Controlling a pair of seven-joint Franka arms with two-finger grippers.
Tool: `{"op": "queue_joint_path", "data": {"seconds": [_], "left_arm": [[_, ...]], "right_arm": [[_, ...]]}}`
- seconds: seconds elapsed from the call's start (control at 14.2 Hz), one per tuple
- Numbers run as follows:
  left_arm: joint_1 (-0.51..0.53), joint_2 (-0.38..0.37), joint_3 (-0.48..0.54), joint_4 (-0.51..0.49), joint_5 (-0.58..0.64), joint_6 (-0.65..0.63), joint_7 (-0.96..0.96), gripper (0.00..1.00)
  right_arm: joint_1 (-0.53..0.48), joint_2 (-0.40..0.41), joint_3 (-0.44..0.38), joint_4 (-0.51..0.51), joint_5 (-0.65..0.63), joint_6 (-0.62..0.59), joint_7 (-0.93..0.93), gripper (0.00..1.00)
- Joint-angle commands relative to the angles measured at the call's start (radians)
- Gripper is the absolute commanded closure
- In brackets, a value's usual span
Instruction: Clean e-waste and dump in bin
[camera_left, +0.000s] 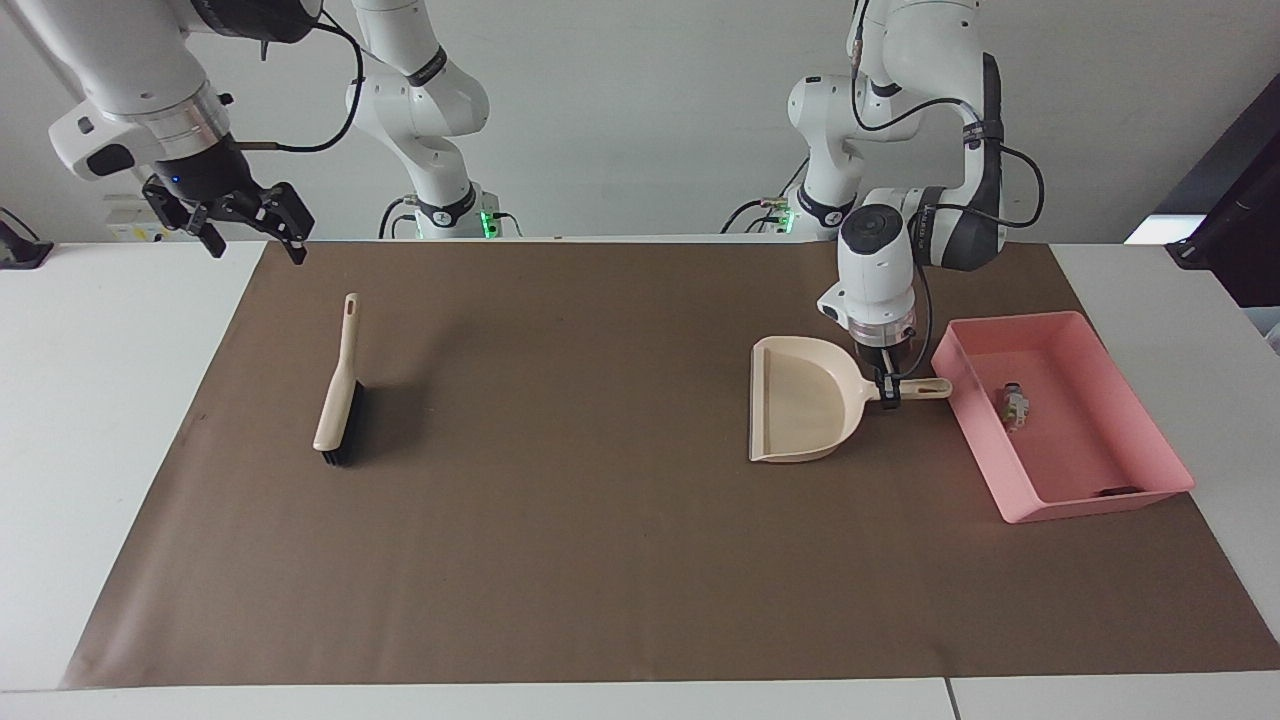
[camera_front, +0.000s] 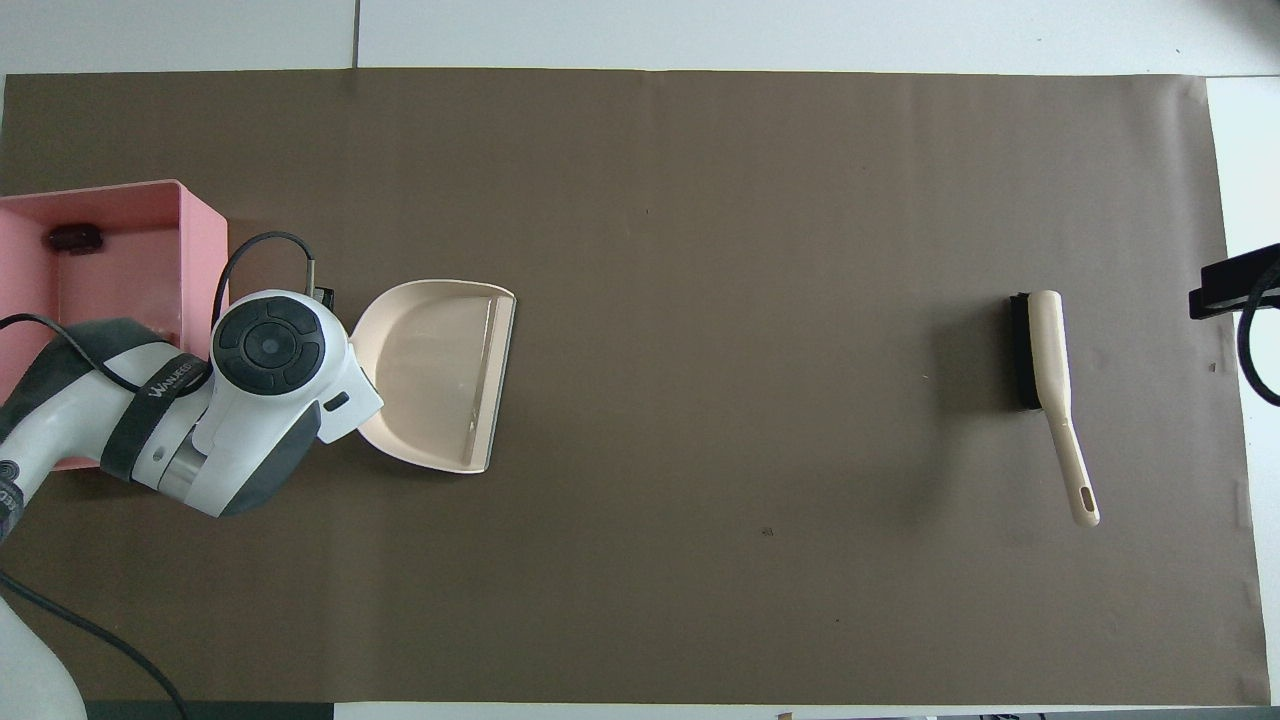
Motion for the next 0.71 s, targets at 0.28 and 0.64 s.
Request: {"op": "queue_joint_path", "data": {"seconds": [0.28, 0.64], "left_arm": [[-0.036, -0.043, 0.014, -0.031, -0.016, -0.01, -0.007, 0.11], [0.016, -0.158, 0.015, -0.025, -0.039, -0.076, -0.131, 0.03]], "right_arm": [[0.024, 0.002, 0.0, 0.018, 0.003, -0.014, 0.011, 0.01], [0.069, -0.01, 0.003, -0.014, 0.006, -0.003, 0.101, 0.01]]}}
